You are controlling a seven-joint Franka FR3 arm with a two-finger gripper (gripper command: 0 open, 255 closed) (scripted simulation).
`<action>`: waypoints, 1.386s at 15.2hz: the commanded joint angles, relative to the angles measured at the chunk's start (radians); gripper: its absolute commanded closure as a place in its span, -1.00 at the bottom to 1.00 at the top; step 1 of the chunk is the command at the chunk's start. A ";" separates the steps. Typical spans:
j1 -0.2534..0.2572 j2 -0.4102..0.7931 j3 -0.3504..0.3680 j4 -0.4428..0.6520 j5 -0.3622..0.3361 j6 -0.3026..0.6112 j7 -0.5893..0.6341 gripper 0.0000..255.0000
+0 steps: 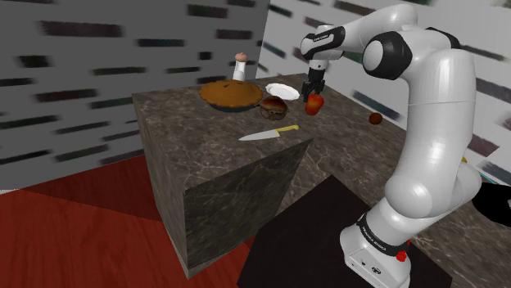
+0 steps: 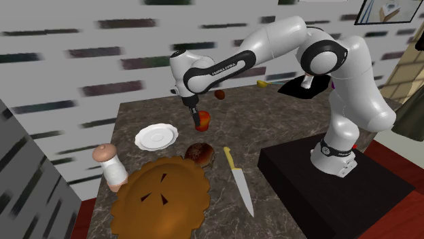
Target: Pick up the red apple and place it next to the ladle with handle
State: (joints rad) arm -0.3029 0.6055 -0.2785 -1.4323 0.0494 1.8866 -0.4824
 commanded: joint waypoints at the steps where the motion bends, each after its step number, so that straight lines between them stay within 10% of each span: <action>1: -0.001 0.001 0.000 0.000 0.000 -0.001 0.000 1.00; 21: -0.003 -0.050 -0.009 0.137 -0.012 -0.187 -0.006 1.00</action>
State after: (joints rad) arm -0.3051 0.5567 -0.2873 -1.3076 0.0379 1.7130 -0.4877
